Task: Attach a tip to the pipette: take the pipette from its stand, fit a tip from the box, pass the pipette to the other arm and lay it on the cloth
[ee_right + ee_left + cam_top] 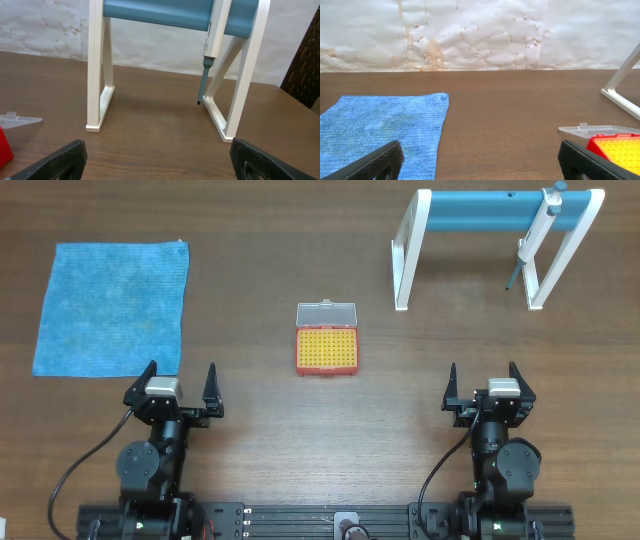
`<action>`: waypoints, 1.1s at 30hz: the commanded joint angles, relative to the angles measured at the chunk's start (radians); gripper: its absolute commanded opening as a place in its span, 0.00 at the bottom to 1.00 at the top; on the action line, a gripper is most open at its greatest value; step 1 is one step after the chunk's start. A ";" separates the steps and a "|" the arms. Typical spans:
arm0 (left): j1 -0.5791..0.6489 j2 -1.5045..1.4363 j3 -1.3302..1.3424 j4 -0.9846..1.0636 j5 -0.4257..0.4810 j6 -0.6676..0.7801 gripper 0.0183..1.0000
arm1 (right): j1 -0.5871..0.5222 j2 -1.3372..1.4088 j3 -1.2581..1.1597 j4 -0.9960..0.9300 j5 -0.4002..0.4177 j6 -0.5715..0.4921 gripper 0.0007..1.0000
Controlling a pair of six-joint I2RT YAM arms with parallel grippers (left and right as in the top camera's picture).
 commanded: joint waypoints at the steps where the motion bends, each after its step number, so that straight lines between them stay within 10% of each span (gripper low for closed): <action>1: -0.003 -0.007 -0.001 -0.008 -0.018 -0.009 1.00 | -0.005 -0.011 -0.003 -0.006 -0.016 -0.011 0.94; 24: -0.003 -0.007 -0.001 -0.008 -0.018 -0.009 1.00 | -0.005 0.486 0.220 0.070 -0.031 0.009 0.94; 33: -0.003 -0.007 -0.001 -0.008 -0.018 -0.009 1.00 | -0.136 0.840 0.668 -0.159 -0.277 -0.093 0.94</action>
